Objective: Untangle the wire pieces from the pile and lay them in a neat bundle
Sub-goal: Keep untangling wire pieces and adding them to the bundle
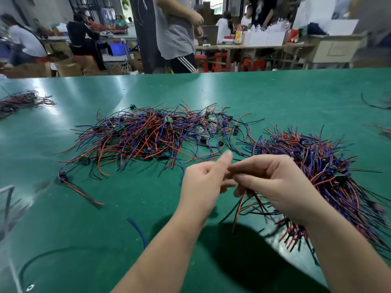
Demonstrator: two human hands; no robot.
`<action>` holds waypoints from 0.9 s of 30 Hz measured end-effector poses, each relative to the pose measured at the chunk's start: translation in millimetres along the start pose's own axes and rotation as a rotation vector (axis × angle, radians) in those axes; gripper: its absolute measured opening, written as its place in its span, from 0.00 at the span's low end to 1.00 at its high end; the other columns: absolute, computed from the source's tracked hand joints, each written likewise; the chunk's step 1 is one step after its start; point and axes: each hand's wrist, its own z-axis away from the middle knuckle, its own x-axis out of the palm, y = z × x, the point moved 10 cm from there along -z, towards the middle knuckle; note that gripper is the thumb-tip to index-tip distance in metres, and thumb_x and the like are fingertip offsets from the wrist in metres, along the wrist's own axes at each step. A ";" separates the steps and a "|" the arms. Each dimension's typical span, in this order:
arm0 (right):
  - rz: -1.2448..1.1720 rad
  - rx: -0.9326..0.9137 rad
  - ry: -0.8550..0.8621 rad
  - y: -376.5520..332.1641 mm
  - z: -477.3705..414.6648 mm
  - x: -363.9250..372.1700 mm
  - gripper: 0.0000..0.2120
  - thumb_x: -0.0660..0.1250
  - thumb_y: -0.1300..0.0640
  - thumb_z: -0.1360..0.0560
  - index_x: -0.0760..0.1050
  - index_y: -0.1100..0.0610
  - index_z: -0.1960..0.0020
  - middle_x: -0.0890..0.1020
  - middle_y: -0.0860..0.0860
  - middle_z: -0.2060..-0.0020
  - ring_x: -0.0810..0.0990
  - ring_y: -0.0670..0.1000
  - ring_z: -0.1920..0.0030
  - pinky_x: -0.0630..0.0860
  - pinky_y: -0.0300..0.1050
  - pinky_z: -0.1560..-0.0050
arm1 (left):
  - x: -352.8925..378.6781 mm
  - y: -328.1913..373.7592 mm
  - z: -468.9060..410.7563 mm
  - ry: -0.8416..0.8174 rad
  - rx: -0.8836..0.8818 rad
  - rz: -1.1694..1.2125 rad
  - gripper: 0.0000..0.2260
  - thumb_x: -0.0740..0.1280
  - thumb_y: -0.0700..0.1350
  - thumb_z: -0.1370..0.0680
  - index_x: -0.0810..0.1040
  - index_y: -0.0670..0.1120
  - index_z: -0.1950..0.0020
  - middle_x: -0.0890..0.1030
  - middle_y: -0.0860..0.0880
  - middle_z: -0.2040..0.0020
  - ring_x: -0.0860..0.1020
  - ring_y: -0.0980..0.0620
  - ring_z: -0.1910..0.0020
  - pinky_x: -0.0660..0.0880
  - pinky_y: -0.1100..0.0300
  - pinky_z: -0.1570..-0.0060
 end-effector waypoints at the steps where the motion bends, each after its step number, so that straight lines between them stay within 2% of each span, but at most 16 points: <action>1: 0.115 -0.015 0.016 1.0 -0.7 -1.1 0.11 0.70 0.71 0.29 0.83 0.56 0.56 0.85 0.56 0.64 0.83 0.51 0.68 0.78 0.38 0.63 | -4.0 -6.3 -1.3 0.012 -0.049 -0.060 0.17 0.68 0.54 0.24 0.82 0.46 0.69 0.81 0.49 0.71 0.80 0.53 0.71 0.73 0.59 0.63; 3: 0.282 -0.012 0.011 5.7 -1.7 -0.2 0.12 0.69 0.71 0.28 0.83 0.55 0.56 0.85 0.51 0.66 0.84 0.50 0.67 0.78 0.37 0.61 | -13.0 -14.3 -2.9 0.048 -0.112 -0.099 0.17 0.70 0.53 0.26 0.82 0.46 0.71 0.81 0.48 0.71 0.81 0.52 0.70 0.74 0.61 0.65; 5: 0.318 0.024 -0.050 12.5 -0.8 6.1 0.10 0.70 0.70 0.29 0.83 0.56 0.55 0.85 0.49 0.65 0.84 0.49 0.67 0.78 0.36 0.62 | -20.3 -15.8 -4.6 0.075 -0.119 -0.112 0.15 0.73 0.52 0.28 0.83 0.46 0.71 0.80 0.48 0.73 0.78 0.53 0.72 0.72 0.63 0.68; 7: 0.321 0.043 -0.107 16.2 0.9 13.2 0.08 0.71 0.69 0.28 0.83 0.57 0.55 0.86 0.50 0.63 0.85 0.49 0.65 0.80 0.39 0.60 | -21.0 -13.9 -5.4 0.064 -0.101 -0.114 0.12 0.75 0.48 0.29 0.83 0.46 0.71 0.79 0.48 0.73 0.75 0.55 0.74 0.72 0.63 0.68; 9: 0.315 0.032 -0.095 11.3 0.8 12.5 0.03 0.71 0.62 0.27 0.83 0.56 0.56 0.86 0.50 0.64 0.85 0.53 0.62 0.81 0.45 0.57 | -20.2 -8.6 -7.0 0.068 -0.058 -0.053 0.09 0.74 0.44 0.28 0.83 0.46 0.69 0.81 0.49 0.70 0.76 0.57 0.73 0.73 0.64 0.66; 10: 0.286 0.024 -0.058 7.4 0.2 8.6 0.04 0.71 0.57 0.27 0.83 0.56 0.57 0.86 0.51 0.64 0.85 0.56 0.60 0.80 0.49 0.56 | -20.3 -5.6 -7.8 0.075 -0.045 0.012 0.09 0.73 0.44 0.27 0.84 0.47 0.68 0.82 0.50 0.69 0.77 0.58 0.71 0.73 0.65 0.65; 11: 0.222 0.027 0.000 4.9 -0.7 1.7 0.09 0.69 0.52 0.28 0.82 0.57 0.58 0.86 0.53 0.63 0.84 0.58 0.59 0.79 0.51 0.56 | -19.6 -3.0 -8.6 0.071 -0.045 0.095 0.09 0.71 0.45 0.27 0.84 0.47 0.67 0.83 0.51 0.67 0.78 0.59 0.69 0.74 0.67 0.65; 14: -0.101 0.132 0.139 11.9 -2.3 -15.2 0.16 0.64 0.48 0.30 0.80 0.61 0.59 0.85 0.58 0.62 0.84 0.55 0.63 0.78 0.43 0.63 | -9.4 0.8 -8.4 -0.062 -0.103 0.375 0.10 0.68 0.50 0.31 0.83 0.45 0.58 0.84 0.50 0.62 0.81 0.57 0.65 0.77 0.66 0.65; 17: -0.313 0.201 0.136 19.4 -2.5 -13.0 0.18 0.63 0.49 0.30 0.80 0.64 0.52 0.84 0.58 0.59 0.80 0.49 0.67 0.74 0.36 0.68 | 8.4 0.8 -0.4 -0.257 -0.188 0.439 0.13 0.66 0.50 0.31 0.84 0.43 0.55 0.83 0.49 0.63 0.80 0.56 0.69 0.79 0.64 0.66; 21: -0.370 0.178 0.164 16.8 -2.8 -17.8 0.13 0.68 0.54 0.35 0.82 0.60 0.54 0.84 0.55 0.62 0.76 0.46 0.69 0.72 0.33 0.70 | 20.4 -1.0 7.0 -0.400 -0.209 0.383 0.14 0.65 0.49 0.29 0.86 0.42 0.55 0.82 0.49 0.64 0.79 0.58 0.71 0.78 0.64 0.67; 27: -0.332 0.330 0.091 30.6 0.5 -7.4 0.17 0.73 0.48 0.42 0.81 0.61 0.61 0.82 0.54 0.70 0.77 0.45 0.73 0.72 0.34 0.72 | 37.3 -6.4 21.0 -0.581 -0.202 0.287 0.11 0.63 0.45 0.25 0.83 0.42 0.55 0.83 0.48 0.60 0.79 0.57 0.67 0.78 0.64 0.62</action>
